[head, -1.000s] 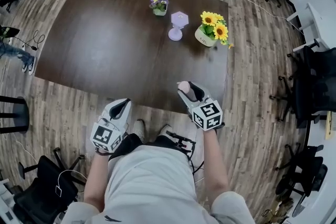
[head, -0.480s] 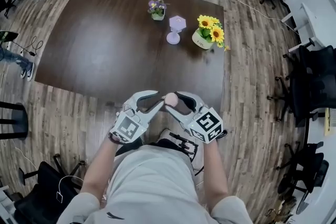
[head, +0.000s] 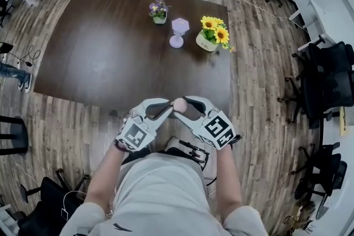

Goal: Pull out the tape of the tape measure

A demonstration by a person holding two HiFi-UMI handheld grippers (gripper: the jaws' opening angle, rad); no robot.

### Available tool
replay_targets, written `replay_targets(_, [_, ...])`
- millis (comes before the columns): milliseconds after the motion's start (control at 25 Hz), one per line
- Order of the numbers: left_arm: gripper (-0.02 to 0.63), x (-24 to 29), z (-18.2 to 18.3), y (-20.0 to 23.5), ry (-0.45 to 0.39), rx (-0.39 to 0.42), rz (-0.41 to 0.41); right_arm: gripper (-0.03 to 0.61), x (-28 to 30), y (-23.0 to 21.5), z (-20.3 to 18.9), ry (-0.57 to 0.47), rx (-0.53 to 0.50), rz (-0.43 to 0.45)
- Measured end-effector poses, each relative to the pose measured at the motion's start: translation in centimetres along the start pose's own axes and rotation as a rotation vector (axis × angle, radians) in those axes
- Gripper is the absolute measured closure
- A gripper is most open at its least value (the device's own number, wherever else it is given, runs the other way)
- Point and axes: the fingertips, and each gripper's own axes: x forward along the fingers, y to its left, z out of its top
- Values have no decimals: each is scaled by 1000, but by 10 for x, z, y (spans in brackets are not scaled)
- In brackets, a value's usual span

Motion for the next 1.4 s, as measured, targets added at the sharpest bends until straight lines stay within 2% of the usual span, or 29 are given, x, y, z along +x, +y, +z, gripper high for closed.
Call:
replay_targets(240, [583,-1,-5,-10,0,17,-10,360,-3,5,-5,79,-73,12])
replay_targets(440, [583,-4,16,-9,-60,-13,-7,360,-4,10,-2,80,-101,16])
replay_targets(640, [585,-9,13,-10,-50,2,-6,360,-9,16,3,61,-77,24])
replay_targets(920, [601,-12,12,-10,-63,-36,5,360,-8,19,3,37,-43,7])
replay_targets(1240, [603,-27,2,21,-60,-92,98,362,-14,0,2,34,-6,-97])
replay_targets(1400, [602,-42,-6,50,-78,-175,192,362,-22,-17,-6,57,8,-165])
